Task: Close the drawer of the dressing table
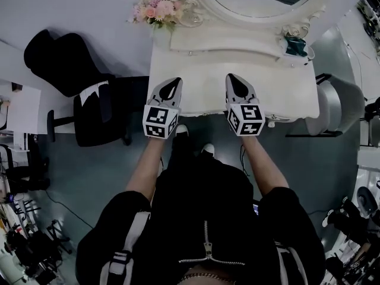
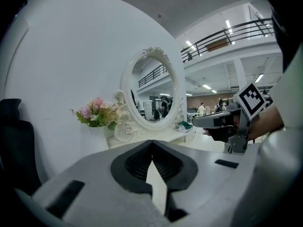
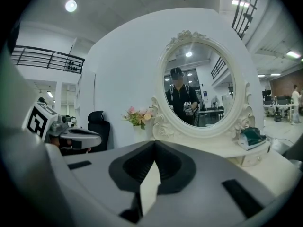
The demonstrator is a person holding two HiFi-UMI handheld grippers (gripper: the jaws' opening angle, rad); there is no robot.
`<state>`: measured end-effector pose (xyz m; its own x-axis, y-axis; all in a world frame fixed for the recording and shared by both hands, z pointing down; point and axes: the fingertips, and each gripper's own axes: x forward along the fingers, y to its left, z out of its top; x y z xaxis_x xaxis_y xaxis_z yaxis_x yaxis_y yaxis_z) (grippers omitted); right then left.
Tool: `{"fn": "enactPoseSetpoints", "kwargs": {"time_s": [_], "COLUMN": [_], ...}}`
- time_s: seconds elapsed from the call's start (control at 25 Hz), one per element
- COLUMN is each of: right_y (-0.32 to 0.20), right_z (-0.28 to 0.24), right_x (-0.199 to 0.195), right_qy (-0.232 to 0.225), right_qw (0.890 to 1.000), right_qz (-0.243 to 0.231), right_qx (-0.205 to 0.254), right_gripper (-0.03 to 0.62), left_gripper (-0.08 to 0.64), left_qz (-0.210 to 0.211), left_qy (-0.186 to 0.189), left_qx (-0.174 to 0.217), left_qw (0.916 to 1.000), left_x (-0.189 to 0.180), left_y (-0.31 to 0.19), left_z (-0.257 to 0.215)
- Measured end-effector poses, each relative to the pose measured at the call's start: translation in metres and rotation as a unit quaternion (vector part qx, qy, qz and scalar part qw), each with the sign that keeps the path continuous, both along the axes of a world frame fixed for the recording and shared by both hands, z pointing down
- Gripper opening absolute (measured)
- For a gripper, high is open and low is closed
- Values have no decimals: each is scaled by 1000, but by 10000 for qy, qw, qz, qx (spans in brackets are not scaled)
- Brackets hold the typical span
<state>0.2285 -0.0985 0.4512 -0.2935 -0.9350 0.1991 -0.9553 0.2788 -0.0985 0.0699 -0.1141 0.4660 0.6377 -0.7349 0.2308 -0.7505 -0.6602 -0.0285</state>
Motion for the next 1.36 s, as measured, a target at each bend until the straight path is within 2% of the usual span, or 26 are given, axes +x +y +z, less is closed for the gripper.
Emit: {"fn": "enactPoseSetpoints", "kwargs": {"time_s": [0.28,1.36], "right_y": [12,27], "right_z": [-7,7], "right_x": [-2,-5], "right_qy": [55,-31], "right_qw": [9999,10000], "right_qz": [-72,-64], "right_qx": [97,-36], "right_gripper": [2,2], "left_gripper": [0,0], "left_qz": [-44,-49], "left_qy": [38,77], "left_qx": [29,-34], "left_qw": [10000,10000], "left_x": [-1,-3], "left_y": [9,16], "left_z": [-2,7]}}
